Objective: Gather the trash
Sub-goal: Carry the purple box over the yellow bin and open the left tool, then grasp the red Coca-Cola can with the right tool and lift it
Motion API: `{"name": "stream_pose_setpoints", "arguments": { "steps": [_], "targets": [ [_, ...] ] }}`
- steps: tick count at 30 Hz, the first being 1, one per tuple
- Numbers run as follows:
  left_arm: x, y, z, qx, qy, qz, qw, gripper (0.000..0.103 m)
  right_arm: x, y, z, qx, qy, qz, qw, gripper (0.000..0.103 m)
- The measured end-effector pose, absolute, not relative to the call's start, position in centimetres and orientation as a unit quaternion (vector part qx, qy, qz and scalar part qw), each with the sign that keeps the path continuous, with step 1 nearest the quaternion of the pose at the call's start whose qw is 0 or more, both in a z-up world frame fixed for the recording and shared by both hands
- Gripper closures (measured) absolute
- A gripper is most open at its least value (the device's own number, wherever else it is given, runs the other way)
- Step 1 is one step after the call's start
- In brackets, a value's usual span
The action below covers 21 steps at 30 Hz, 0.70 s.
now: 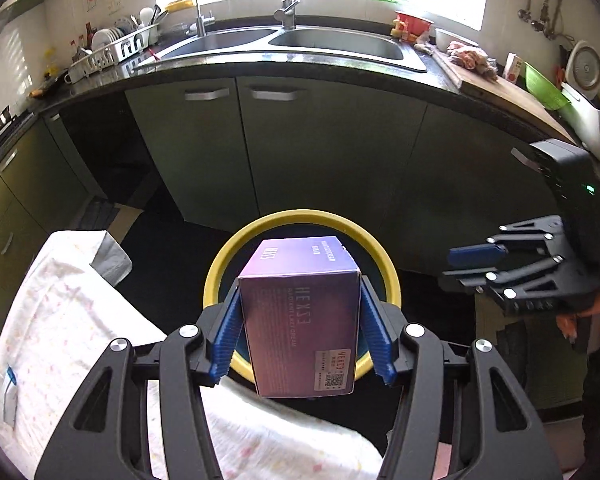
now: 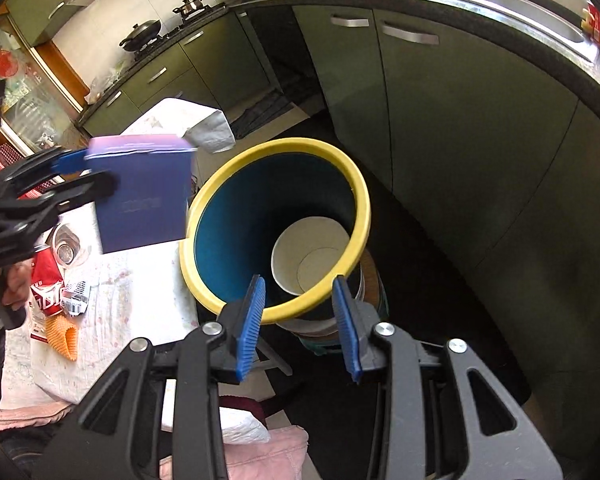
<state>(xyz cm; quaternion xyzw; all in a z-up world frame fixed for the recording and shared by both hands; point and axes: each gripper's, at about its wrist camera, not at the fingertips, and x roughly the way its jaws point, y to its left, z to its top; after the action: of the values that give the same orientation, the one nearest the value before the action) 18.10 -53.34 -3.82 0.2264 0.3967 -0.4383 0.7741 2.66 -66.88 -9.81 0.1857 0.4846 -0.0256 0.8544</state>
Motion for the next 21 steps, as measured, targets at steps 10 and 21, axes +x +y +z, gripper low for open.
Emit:
{"name": "stream_pose_setpoints", "arguments": {
  "steps": [10, 21],
  "targets": [
    [17.7, -51.0, -1.1, 0.196, 0.365, -0.431, 0.802, 0.019, 3.2, -66.0, -10.5, 0.187, 0.491, -0.019, 0.851, 0.069],
    [13.3, -36.3, 5.1, 0.119, 0.312, -0.405, 0.851, 0.011, 5.6, -59.6, -10.5, 0.137, 0.513, 0.04, 0.847, 0.066]
  ]
}}
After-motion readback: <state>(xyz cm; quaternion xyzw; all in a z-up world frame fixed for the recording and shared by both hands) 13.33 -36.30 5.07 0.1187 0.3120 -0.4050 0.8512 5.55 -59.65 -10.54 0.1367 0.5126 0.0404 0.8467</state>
